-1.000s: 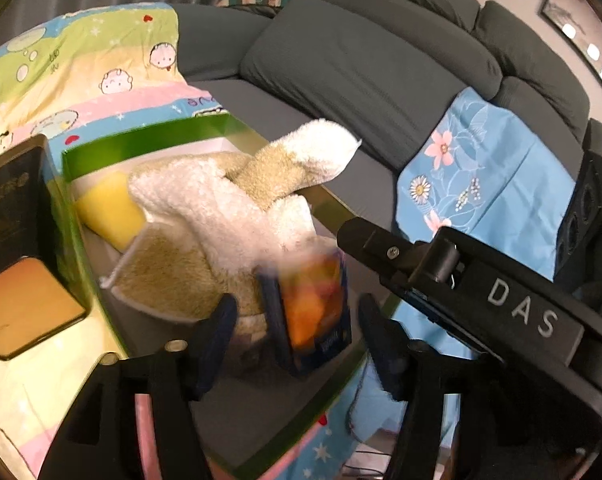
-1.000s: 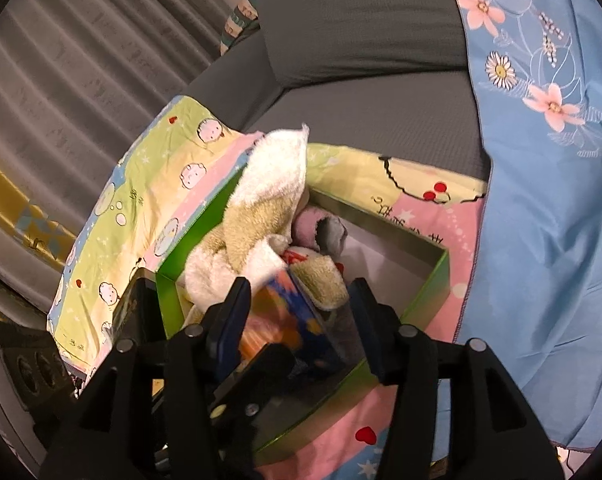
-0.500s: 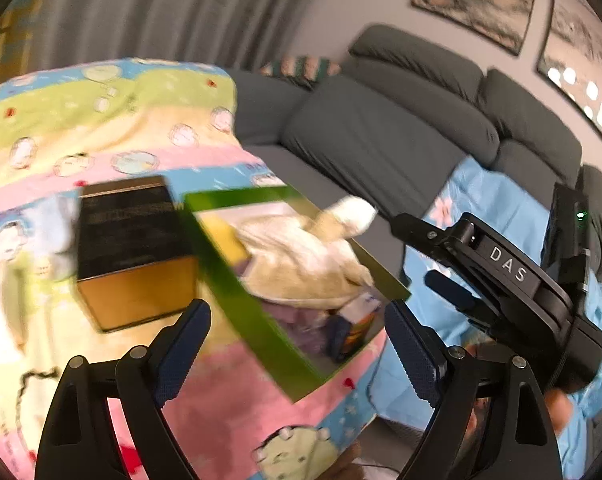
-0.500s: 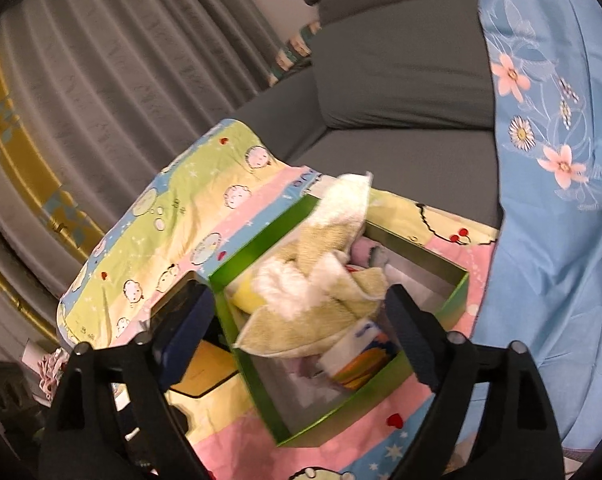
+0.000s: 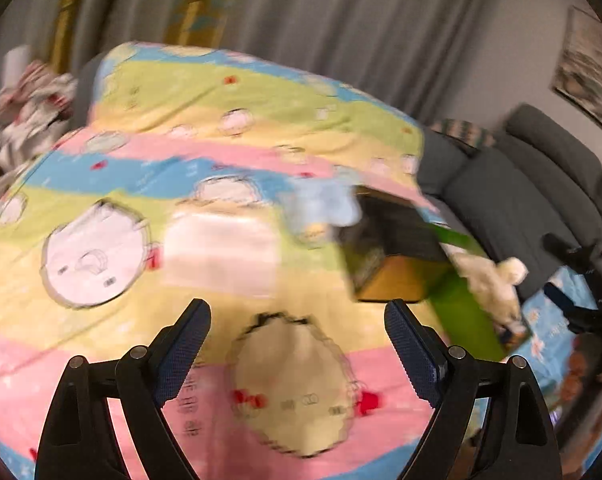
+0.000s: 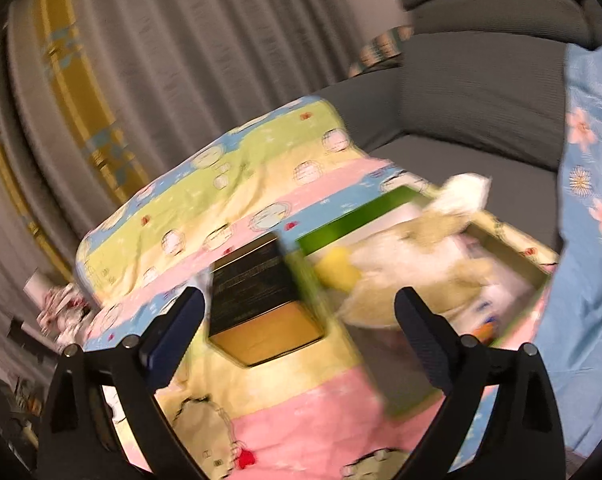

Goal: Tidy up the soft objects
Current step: 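Move the right gripper back over the light blue plush toy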

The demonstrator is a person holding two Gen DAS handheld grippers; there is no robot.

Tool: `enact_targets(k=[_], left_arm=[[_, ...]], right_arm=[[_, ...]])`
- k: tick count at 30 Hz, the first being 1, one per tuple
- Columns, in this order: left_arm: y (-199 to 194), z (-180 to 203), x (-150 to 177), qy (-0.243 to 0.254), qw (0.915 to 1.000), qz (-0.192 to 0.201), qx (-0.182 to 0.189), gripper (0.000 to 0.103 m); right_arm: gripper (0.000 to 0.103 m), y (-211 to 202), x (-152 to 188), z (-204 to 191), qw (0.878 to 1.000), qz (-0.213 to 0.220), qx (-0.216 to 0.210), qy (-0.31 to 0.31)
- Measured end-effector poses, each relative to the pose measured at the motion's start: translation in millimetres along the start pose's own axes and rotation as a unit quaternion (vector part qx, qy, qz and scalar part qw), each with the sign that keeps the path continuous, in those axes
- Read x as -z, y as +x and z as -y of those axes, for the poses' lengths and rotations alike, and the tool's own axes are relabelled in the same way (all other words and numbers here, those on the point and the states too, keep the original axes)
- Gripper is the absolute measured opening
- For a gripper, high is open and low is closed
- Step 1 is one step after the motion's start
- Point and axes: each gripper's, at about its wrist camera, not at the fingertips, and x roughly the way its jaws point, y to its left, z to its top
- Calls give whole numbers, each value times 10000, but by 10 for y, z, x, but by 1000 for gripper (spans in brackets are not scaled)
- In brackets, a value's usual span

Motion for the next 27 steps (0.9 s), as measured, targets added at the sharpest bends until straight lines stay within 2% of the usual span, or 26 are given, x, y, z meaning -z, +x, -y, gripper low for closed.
enact_targets(k=[2,3,6,9,11,13,15,18,21,23,27], left_arm=[[47,-220,44,-180,9998,-31,-119,89],[58,-320,53,-237,9995,-57,-177,89],[97,-560,51,-426,9985,-222,-277,89],[37,-706,44,-544,9980,-65,-312,89],[26,-760,55,-592,9973,-53,-432,89],[69,-835,39,-645,9967,-224,-444,89],[73,-919,28,-829,9956,-268,-354,89],[82,-1018,13,-1045,9936,-279,-309,89],[111,-1088,-2,-1149,9923,-414,-216,89],[107,-1138,-15,-1221,9914,-402,-224,89],[113,-1233,-33,-1428,9885,-492,-87,89]], right_arm=[[96,48,45,-169,9973,-210,-703,-29],[96,74,72,-265,9956,-278,-897,-55],[95,254,159,-672,9931,-480,-871,-626],[93,645,139,-1098,9849,-913,-830,-1210],[93,995,68,-1327,9791,-1274,-613,-1465],[91,1440,-4,-1554,9702,-1674,-316,-1721],[85,1855,-24,-1773,9583,-2065,235,-1962],[79,2339,47,-2037,9367,-2532,627,-2335],[75,2666,104,-2196,9159,-2634,1174,-2793],[75,2869,107,-2227,9076,-2605,1473,-2946],[77,3206,107,-2221,8800,-2570,2106,-3393]])
